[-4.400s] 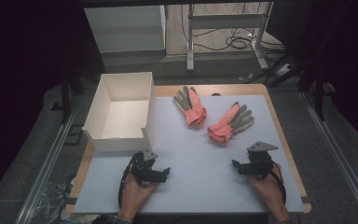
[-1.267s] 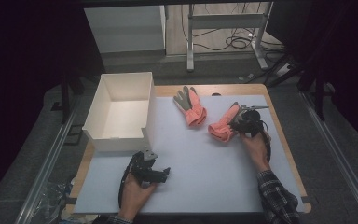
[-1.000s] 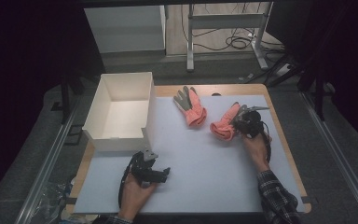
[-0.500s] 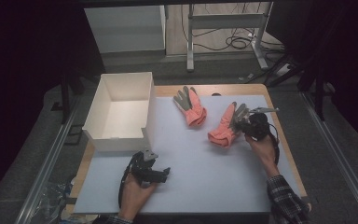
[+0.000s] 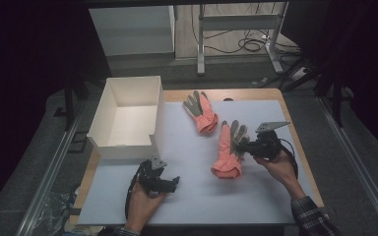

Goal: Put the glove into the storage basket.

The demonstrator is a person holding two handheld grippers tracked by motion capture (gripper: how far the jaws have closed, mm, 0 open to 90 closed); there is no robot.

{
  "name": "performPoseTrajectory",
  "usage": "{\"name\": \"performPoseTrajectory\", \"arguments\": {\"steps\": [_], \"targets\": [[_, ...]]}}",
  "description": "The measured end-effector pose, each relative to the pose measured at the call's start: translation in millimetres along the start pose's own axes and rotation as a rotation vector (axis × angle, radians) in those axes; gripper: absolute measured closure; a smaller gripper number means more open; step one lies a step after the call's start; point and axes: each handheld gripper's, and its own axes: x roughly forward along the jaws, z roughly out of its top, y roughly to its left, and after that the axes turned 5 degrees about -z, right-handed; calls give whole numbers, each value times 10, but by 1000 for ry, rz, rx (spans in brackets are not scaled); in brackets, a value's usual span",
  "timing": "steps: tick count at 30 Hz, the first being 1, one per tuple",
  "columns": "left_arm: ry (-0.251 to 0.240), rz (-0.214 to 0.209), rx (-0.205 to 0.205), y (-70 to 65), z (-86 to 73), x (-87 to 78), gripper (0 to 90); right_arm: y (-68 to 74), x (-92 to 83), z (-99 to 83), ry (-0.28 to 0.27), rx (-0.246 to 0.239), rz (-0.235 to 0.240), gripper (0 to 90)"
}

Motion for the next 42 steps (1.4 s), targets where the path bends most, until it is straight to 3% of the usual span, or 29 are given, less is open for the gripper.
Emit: {"name": "performPoseTrajectory", "arguments": {"steps": [2,3,5,8,13,18,20,23,27,30,31,34,42], "targets": [[0,0,0,0,0,0,44,111,44,1,15,-56,73,850],[0,0,0,0,0,0,44,111,44,1,15,-56,73,850],[0,0,0,0,0,0,44,219,116,-3,31,-111,128,850],[1,0,3,2,0,-2,44,308,200,-10,42,-145,175,848],[1,1,2,2,0,-2,44,373,350,-48,73,-180,189,846],[1,1,3,2,0,-2,44,344,510,-136,110,-200,151,781],[1,0,3,2,0,-1,44,303,471,-115,88,-197,139,704],[1,1,2,2,0,-1,44,273,398,-70,67,-199,109,686],[1,0,1,1,0,-1,44,156,287,62,34,-148,33,652],[1,-1,1,1,0,-1,44,23,313,191,12,-80,-27,629],[1,-1,1,1,0,-1,44,23,313,191,12,-80,-27,629],[1,-1,1,1,0,-2,44,-92,424,342,4,-38,-84,597],[1,0,2,2,0,-1,44,-280,736,690,-27,10,-165,520]]}}
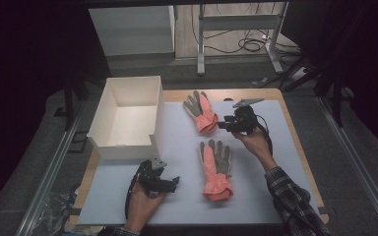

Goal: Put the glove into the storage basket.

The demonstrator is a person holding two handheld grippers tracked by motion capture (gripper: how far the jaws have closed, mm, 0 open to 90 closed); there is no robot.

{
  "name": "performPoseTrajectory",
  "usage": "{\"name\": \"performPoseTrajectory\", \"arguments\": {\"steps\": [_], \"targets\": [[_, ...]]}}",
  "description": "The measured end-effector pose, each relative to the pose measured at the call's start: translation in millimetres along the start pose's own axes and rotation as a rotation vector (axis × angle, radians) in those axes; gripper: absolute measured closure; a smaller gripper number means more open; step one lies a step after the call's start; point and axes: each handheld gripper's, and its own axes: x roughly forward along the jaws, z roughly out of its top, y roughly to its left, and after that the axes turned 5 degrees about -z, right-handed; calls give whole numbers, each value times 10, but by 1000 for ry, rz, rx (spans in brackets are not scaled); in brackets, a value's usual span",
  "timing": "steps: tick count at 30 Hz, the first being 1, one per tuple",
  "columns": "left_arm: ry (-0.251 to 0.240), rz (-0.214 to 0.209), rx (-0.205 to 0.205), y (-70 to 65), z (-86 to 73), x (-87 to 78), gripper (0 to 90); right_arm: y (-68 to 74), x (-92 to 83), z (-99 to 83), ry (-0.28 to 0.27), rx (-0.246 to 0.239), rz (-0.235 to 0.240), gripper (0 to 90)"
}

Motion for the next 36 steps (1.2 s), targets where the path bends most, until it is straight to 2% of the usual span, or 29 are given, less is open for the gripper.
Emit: {"name": "performPoseTrajectory", "arguments": {"steps": [2,6,8,9,10,12,13,15,16,17,18,19,20,21,24,29,31,34,36], "targets": [[0,0,0,0,0,0,44,-5,33,26,0,5,-8,507],[0,0,0,0,0,0,44,-40,217,140,8,25,-46,454],[0,-1,-1,0,0,0,44,-52,363,193,12,40,-71,389],[0,-1,-1,0,0,0,44,-52,363,193,12,40,-71,389],[0,-1,-1,0,0,0,44,-54,463,211,16,55,-81,356],[0,-1,0,1,0,0,44,-55,500,215,19,59,-91,347],[0,-1,-1,0,0,0,44,-58,572,215,25,74,-113,335],[0,-1,-1,0,0,0,44,-83,705,188,61,116,-122,324],[-1,-2,-1,0,0,0,44,-91,751,169,84,122,-128,324],[-1,-2,-1,0,0,0,44,-91,751,169,84,122,-128,324],[-2,-2,-2,0,0,1,44,-100,826,118,117,151,-115,410],[-2,-2,-2,0,0,1,44,-100,826,118,117,151,-115,410],[-2,-2,-2,0,0,1,44,-105,858,63,130,193,-78,561],[-2,-2,-1,0,0,0,44,-105,858,63,130,193,-78,561],[-2,-2,-1,-1,0,1,44,-78,842,52,127,190,-100,668],[0,-1,0,0,0,0,44,14,730,120,101,125,-134,724],[0,-1,0,0,0,0,44,26,641,141,89,108,-147,726],[0,0,0,0,0,0,44,-9,479,142,78,108,-164,727],[0,0,0,0,0,0,44,-63,327,105,73,98,-197,727]]}}
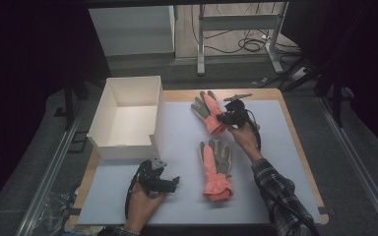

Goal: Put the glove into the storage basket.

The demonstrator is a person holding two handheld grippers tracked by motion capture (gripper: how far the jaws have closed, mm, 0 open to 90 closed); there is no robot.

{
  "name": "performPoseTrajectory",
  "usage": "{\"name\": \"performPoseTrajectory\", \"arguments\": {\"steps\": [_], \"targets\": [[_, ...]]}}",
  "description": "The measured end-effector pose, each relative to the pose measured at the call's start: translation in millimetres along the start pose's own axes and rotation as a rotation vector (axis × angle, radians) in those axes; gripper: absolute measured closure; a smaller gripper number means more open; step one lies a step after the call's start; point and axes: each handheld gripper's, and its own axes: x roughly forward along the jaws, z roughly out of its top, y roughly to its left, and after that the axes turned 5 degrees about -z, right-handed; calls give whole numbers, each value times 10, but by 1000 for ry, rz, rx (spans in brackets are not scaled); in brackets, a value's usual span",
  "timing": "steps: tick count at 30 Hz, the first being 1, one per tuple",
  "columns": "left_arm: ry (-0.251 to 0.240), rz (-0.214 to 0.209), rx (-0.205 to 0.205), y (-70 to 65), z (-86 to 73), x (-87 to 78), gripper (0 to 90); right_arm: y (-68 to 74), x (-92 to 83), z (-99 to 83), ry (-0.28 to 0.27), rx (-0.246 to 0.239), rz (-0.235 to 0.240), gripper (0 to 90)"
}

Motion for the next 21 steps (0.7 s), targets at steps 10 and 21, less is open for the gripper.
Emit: {"name": "performPoseTrajectory", "arguments": {"steps": [10,21], "targets": [[-1,-1,-1,-1,1,1,44,-501,-618,-317,-2,-16,-170,727],[0,-1,-1,0,1,1,43,-742,-940,-647,28,-61,-286,719]]}}
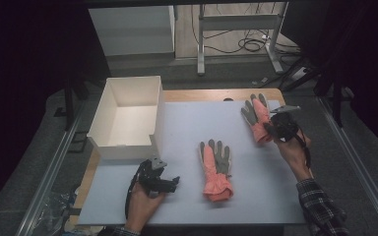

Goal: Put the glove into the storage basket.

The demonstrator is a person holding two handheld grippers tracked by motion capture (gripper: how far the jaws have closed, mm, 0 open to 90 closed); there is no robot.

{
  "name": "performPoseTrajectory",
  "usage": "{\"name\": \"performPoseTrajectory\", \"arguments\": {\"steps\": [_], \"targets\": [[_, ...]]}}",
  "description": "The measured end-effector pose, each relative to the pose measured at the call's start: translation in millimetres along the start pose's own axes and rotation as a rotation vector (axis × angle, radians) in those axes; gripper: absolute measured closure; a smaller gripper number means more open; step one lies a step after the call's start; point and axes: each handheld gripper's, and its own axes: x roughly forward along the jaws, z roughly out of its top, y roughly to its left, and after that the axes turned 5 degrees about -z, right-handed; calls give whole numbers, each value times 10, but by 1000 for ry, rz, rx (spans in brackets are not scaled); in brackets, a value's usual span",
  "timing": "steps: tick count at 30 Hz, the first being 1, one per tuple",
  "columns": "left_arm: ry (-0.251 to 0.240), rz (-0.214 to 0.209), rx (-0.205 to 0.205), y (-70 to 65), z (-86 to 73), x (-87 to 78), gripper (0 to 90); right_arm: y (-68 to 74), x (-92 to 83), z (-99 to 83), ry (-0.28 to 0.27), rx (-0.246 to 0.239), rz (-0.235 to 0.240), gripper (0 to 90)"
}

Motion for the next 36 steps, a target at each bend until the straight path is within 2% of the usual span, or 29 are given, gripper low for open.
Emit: {"name": "performPoseTrajectory", "arguments": {"steps": [1,2,3,4,5,6,7,9,12,15,17,18,22,23,25,30,32,33,36], "targets": [[0,0,0,0,0,0,43,61,8,-7,-2,-20,1,713],[0,0,0,0,0,0,43,61,8,-7,-2,-20,1,713],[0,0,0,0,0,0,43,142,16,1,-4,-43,7,704],[0,0,0,0,0,0,43,142,16,1,-4,-43,7,704],[0,0,0,0,0,0,44,221,23,12,-6,-66,10,687],[0,0,0,0,0,0,44,221,23,12,-6,-66,10,687],[0,0,0,0,0,0,43,289,34,21,-9,-77,15,674],[0,0,0,0,0,0,43,337,31,36,-22,-79,17,660],[0,0,0,0,0,0,44,373,26,59,-28,-77,30,647],[0,0,0,0,0,0,43,424,22,99,-40,-68,63,621],[0,0,1,0,0,0,43,492,26,152,-61,-57,119,588],[0,0,1,0,0,0,43,492,26,152,-61,-57,119,588],[0,0,0,0,0,-1,43,655,60,247,-73,-64,198,538],[0,0,0,0,0,-1,44,690,69,265,-71,-66,215,526],[0,1,1,0,-1,0,44,826,96,324,-67,-109,245,488],[-1,0,0,0,-1,-1,44,837,121,375,-66,-92,265,461],[-1,1,0,0,-1,0,44,752,158,392,-56,-66,242,461],[-1,0,0,0,-1,-1,44,752,158,392,-56,-66,242,461],[-1,0,0,0,-1,0,44,650,238,399,-42,-21,235,462]]}}
